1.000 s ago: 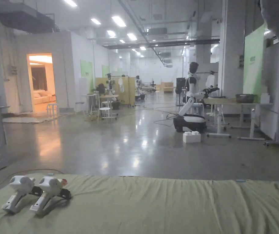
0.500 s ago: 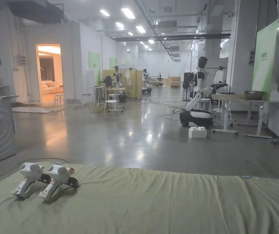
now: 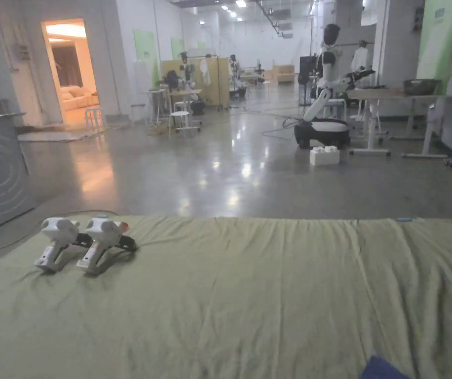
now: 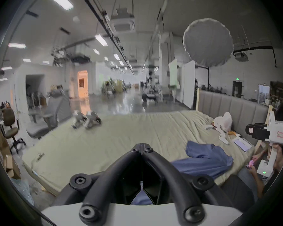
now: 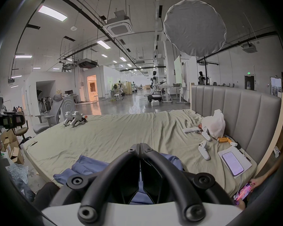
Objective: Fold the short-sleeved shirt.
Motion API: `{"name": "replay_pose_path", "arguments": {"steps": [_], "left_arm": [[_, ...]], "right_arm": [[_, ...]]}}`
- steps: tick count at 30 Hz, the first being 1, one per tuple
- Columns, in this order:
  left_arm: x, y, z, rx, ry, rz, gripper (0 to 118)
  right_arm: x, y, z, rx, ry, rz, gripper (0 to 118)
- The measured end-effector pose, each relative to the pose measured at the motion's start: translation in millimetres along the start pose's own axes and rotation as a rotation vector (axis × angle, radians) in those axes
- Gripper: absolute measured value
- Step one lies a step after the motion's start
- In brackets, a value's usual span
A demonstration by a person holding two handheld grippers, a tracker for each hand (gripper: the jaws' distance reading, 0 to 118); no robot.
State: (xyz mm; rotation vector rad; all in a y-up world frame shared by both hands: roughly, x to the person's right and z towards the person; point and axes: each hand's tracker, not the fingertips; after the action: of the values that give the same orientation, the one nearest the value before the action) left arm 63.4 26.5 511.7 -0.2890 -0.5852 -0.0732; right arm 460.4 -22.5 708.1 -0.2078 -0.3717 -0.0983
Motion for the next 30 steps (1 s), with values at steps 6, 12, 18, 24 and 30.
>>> {"name": "replay_pose_path", "arguments": {"steps": [6,12,18,24,30], "left_arm": [[-15.4,-28.9,-112.2,-0.241,-0.097,0.115,61],[-11.8,-65.1,-245.8,-0.408,-0.109,0.118,77],[-15.0,-108.4,-340.0,-0.597,-0.031,0.150,71],[-6.7,-140.9,-360.2,-0.684,-0.011,0.104,58],[8.3,-136.9,-358.1,-0.683,-0.023,0.074,3]], "right_arm": [[12.7,-23.0,-7.1,-0.073,-0.008,-0.035,0],[38.0,-49.6,-14.6,-0.168,-0.058,-0.091,0],[60.9,-67.8,-19.0,-0.243,-0.133,-0.130,0],[76.0,-80.7,-22.6,-0.296,-0.176,-0.177,0],[76.3,-88.8,-28.0,-0.322,-0.168,-0.174,0]]}}
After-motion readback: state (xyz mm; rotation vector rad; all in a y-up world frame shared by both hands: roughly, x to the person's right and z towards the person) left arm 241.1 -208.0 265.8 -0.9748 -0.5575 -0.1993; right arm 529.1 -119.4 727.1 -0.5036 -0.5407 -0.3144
